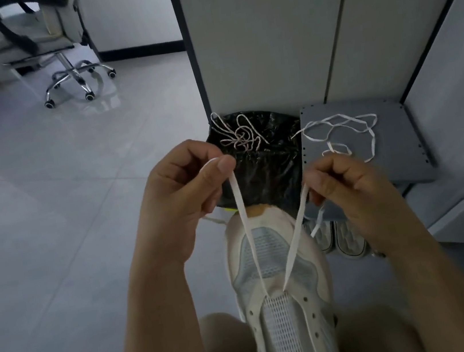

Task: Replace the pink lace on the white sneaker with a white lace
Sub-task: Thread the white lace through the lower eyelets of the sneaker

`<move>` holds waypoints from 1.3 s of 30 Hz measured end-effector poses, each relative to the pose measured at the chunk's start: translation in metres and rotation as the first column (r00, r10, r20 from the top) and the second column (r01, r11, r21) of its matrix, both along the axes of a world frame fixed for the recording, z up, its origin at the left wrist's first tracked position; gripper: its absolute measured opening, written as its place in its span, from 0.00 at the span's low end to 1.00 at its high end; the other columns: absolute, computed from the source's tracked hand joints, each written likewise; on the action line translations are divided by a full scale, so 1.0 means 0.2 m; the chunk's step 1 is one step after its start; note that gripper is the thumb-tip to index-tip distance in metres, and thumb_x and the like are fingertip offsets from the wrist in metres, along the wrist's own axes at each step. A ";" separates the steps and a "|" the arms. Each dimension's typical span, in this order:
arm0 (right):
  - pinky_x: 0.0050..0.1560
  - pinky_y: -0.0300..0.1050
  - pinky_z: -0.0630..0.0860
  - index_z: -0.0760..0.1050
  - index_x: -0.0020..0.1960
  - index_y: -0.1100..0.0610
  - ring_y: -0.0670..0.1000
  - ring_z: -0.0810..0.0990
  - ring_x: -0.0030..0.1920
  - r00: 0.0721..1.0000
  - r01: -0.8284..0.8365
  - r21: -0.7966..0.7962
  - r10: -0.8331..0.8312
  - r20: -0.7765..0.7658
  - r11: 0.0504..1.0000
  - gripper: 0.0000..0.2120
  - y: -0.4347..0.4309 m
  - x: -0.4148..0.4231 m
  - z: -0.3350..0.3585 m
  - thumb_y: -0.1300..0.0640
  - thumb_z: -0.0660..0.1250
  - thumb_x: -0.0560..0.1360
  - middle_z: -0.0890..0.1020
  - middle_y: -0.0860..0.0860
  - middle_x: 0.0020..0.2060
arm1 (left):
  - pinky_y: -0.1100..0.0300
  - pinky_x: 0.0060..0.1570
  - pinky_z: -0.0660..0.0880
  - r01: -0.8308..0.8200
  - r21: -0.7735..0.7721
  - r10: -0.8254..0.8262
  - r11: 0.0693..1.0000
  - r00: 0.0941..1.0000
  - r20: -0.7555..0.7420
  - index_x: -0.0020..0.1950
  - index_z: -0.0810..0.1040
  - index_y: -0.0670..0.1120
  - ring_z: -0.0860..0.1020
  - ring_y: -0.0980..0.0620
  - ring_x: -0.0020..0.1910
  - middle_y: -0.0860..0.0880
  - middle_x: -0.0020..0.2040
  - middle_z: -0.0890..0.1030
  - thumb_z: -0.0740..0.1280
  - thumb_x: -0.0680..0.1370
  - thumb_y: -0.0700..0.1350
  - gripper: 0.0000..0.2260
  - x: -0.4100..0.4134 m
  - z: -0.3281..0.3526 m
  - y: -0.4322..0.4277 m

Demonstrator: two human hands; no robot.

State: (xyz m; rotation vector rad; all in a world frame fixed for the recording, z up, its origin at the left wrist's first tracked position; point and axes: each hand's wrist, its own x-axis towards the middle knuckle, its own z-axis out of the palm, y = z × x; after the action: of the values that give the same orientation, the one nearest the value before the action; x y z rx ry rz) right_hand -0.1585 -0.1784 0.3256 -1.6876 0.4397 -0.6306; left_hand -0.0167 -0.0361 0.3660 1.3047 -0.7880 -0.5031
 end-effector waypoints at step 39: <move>0.39 0.29 0.68 0.71 0.41 0.53 0.41 0.73 0.38 0.973 -0.018 -0.571 -0.118 -0.199 0.821 0.05 0.59 -0.36 0.08 0.59 0.66 0.74 0.72 0.44 0.41 | 0.71 0.42 0.70 -0.357 0.273 0.136 0.894 0.793 0.594 0.41 0.77 0.48 0.74 0.60 0.37 0.56 0.38 0.76 0.69 0.73 0.38 0.06 -0.57 -0.16 0.50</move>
State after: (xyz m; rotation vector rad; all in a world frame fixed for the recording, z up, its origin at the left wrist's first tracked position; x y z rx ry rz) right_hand -0.2298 -0.0601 0.3420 -2.3477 0.4879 -0.6497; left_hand -0.1297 0.0635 0.3339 1.9349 -1.0115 -0.0304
